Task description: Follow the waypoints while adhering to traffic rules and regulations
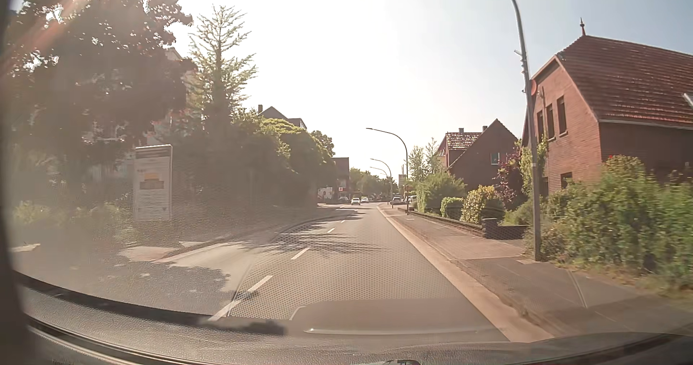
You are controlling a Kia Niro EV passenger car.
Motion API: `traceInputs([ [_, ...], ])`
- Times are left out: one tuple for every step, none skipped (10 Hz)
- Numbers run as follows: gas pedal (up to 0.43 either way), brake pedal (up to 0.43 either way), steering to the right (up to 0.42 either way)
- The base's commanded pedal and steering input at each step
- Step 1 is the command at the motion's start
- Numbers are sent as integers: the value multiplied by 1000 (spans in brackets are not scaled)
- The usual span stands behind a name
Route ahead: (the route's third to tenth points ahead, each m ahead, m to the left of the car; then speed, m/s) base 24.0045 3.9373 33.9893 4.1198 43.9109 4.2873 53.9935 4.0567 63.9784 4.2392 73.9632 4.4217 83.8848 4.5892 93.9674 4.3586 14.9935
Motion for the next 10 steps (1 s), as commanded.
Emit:
traceInputs([
  [157,0,-2],
  [150,0,-2],
  [150,0,-2],
  [150,0,-2],
  [150,0,-2],
  [150,0,-2],
  [150,0,-2],
  [150,0,-2],
  [150,0,-2],
  [150,0,-2],
])
